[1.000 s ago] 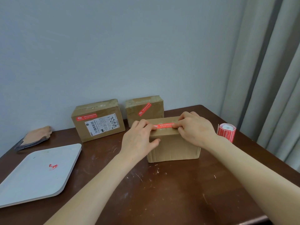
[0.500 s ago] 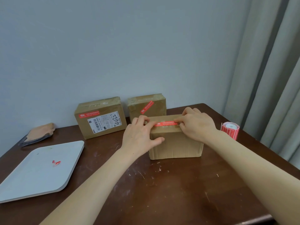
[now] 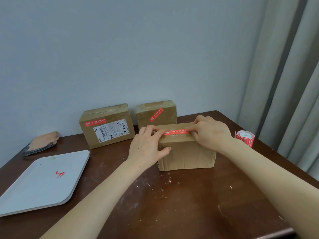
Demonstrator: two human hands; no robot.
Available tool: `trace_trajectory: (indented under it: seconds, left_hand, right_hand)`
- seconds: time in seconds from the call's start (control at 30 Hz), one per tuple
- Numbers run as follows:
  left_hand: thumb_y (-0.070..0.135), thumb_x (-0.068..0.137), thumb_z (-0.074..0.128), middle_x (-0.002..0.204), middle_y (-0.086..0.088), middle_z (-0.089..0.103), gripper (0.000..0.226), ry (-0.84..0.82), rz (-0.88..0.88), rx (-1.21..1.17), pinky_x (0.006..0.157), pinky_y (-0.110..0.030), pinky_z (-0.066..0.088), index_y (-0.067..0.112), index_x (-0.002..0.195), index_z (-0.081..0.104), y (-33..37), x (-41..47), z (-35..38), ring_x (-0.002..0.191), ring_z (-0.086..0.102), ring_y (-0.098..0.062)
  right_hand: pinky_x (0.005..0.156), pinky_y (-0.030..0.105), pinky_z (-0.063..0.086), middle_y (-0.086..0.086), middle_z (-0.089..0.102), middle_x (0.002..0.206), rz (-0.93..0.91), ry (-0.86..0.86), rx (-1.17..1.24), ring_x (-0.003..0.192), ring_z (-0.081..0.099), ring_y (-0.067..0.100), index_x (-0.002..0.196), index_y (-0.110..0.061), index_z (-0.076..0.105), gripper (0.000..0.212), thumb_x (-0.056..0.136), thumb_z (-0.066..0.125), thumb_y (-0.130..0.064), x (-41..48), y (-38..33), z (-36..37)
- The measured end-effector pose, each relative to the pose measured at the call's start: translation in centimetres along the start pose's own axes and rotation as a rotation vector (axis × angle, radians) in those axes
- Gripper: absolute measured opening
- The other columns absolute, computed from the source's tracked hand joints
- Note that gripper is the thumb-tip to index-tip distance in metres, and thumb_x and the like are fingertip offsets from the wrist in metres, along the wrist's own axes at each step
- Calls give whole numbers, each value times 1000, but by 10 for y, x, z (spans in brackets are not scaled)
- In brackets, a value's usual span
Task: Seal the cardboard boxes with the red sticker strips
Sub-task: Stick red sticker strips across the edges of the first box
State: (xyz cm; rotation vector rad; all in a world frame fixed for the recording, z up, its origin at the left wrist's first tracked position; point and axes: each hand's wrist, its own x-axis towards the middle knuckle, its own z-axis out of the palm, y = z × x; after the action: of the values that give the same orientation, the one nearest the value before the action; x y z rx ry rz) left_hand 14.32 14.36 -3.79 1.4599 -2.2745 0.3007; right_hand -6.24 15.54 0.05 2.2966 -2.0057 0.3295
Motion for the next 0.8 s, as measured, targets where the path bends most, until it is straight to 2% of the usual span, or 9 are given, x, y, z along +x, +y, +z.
trace_trajectory:
  seconds: [0.2,0.3,0.53,0.8]
  left_hand:
    - [52,83,55,126,7,50,56,32,28,37,85,-25,40,30,133,49,1,-4,-2,112,43,-15]
    - [50,83,55,122,11,52,48,48,12,18,79,-23,39,34,128,54,2,-5,-2,107,45,-13]
    - [49,85,54,123,14,57,43,62,0,16,77,-21,35,34,125,58,2,-10,-5,109,46,-11]
    - [46,86,54,123,14,53,42,32,-16,-1,77,-22,40,32,125,58,4,-7,-6,107,45,-11]
  right_hand:
    - [78,32,40,-4,52,123,-25,11,-4,111,47,19,123,-47,58,37,101,35,-28,-4,2,-2]
    - [75,30,35,-5,51,122,-36,-3,-2,110,45,19,121,-45,60,40,100,35,-23,-8,1,1]
    - [77,30,37,-7,52,127,-19,-6,8,114,47,18,122,-44,60,38,99,37,-23,-9,2,-2]
    - [78,30,38,-7,51,127,-14,-14,19,114,45,18,122,-42,61,37,99,38,-23,-8,2,-3]
